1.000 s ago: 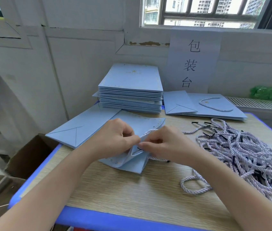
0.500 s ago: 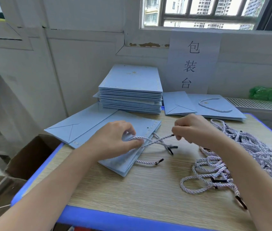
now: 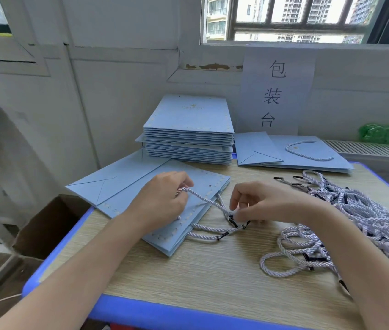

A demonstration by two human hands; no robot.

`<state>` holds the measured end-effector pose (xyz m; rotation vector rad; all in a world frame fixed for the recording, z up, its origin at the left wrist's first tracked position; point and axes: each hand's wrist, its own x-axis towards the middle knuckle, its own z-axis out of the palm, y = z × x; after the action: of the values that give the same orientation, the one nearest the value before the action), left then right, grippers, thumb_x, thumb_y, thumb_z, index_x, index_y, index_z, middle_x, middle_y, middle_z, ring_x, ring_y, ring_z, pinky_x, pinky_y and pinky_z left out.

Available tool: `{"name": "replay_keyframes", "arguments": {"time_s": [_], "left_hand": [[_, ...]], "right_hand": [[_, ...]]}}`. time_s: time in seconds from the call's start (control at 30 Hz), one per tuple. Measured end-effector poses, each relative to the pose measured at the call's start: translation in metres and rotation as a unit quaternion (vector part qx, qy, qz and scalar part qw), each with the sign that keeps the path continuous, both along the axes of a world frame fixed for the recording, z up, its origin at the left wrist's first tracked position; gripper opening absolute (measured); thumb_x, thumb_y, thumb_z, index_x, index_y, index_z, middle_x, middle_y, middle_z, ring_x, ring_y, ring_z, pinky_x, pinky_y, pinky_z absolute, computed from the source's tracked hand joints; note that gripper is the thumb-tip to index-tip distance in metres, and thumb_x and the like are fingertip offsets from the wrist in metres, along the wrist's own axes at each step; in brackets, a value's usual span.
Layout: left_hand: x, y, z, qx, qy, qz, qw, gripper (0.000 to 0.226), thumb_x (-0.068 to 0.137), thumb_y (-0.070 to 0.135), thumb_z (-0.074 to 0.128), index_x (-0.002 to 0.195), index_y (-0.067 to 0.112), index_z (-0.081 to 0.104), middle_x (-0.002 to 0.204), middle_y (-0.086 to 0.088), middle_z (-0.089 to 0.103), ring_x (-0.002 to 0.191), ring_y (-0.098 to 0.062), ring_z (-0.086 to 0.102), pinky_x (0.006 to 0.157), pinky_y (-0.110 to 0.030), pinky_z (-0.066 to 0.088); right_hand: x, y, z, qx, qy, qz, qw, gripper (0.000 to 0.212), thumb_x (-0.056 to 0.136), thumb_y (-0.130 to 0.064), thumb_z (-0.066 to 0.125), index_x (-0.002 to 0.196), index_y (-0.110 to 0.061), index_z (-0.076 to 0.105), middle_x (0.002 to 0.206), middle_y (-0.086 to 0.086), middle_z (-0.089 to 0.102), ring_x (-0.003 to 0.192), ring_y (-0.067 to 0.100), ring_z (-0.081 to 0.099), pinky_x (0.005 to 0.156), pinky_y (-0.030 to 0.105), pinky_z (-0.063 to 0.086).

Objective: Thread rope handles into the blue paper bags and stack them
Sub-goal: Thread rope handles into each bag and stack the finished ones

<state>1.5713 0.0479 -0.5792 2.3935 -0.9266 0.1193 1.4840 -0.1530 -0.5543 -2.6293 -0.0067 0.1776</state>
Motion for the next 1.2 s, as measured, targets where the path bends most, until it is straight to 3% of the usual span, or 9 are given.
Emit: {"name": "replay_keyframes", "arguments": {"time_s": [0.07,0.2,0.3,0.4,0.57,0.9,1.07,1.2], "left_hand": [[-0.001,0.0,0.0,0.003,-0.002,-0.006,1.0,0.027,0.094,0.021,0.05,0.119,0.018,0.06,0.12,0.003,0.059,0.113,-0.011,0.048,0.092,-0.025,0.038],[-0.002,-0.002,-0.004,0.059,-0.01,-0.043,0.997,0.042,0.092,0.045,0.054,0.128,0.023,0.055,0.127,0.008,0.055,0.12,-0.008,0.045,0.097,-0.021,0.033],[-0.004,-0.003,-0.003,0.068,-0.02,-0.061,0.996,0.061,0.077,0.072,0.049,0.118,0.027,0.058,0.11,0.011,0.054,0.107,-0.006,0.045,0.092,-0.023,0.036],[-0.011,-0.005,-0.003,0.077,-0.032,-0.116,0.99,0.074,0.062,0.085,0.038,0.106,0.028,0.058,0.095,0.01,0.046,0.093,-0.005,0.038,0.086,-0.023,0.034],[-0.024,-0.012,-0.002,0.106,-0.032,-0.154,0.982,0.067,0.062,0.085,0.052,0.101,0.031,0.05,0.095,0.016,0.04,0.093,-0.003,0.034,0.086,-0.024,0.035],[-0.026,-0.01,0.0,0.11,-0.027,-0.149,0.982,0.058,0.069,0.073,0.059,0.101,0.025,0.049,0.1,0.011,0.041,0.096,-0.006,0.034,0.09,-0.024,0.034],[-0.024,-0.009,-0.001,0.121,-0.019,-0.151,0.981,0.059,0.067,0.075,0.059,0.099,0.027,0.048,0.099,0.013,0.042,0.097,-0.006,0.035,0.087,-0.022,0.034],[-0.021,-0.008,0.001,0.052,-0.027,-0.122,0.991,0.051,0.061,0.07,0.047,0.084,0.025,0.054,0.087,0.015,0.048,0.087,-0.002,0.044,0.077,-0.023,0.04]], "right_hand": [[0.0,0.005,0.0,-0.046,-0.015,0.023,0.999,0.008,0.08,-0.037,0.069,0.084,-0.032,0.063,0.074,-0.012,0.061,0.06,-0.004,0.047,0.056,0.012,0.034],[0.004,0.001,-0.005,-0.015,-0.068,-0.001,0.998,0.009,0.083,-0.024,0.069,0.075,-0.025,0.064,0.065,-0.01,0.058,0.057,-0.001,0.046,0.055,0.014,0.035],[0.008,-0.005,-0.006,0.057,-0.135,-0.054,0.988,0.014,0.083,-0.015,0.067,0.07,-0.019,0.062,0.054,-0.012,0.058,0.049,-0.002,0.047,0.052,0.012,0.04],[0.01,-0.003,-0.007,0.132,-0.174,-0.074,0.973,0.015,0.085,-0.009,0.065,0.072,-0.016,0.06,0.059,-0.006,0.062,0.051,0.0,0.053,0.053,0.016,0.045],[0.015,0.003,-0.013,0.186,-0.165,-0.053,0.967,0.02,0.085,-0.003,0.064,0.073,-0.02,0.065,0.06,-0.005,0.064,0.058,0.009,0.059,0.061,0.022,0.049],[0.012,0.008,-0.011,0.157,-0.101,-0.018,0.982,0.016,0.083,-0.006,0.067,0.072,-0.018,0.065,0.062,-0.006,0.064,0.052,-0.001,0.054,0.056,0.012,0.043],[0.012,0.01,-0.015,0.028,-0.141,0.003,0.99,0.014,0.083,-0.015,0.067,0.075,-0.025,0.063,0.064,-0.011,0.057,0.056,0.001,0.045,0.058,0.012,0.037],[0.009,0.01,-0.012,-0.021,-0.151,0.031,0.988,0.017,0.084,-0.011,0.06,0.084,-0.027,0.068,0.076,-0.002,0.06,0.064,0.007,0.047,0.063,0.018,0.036]]}}
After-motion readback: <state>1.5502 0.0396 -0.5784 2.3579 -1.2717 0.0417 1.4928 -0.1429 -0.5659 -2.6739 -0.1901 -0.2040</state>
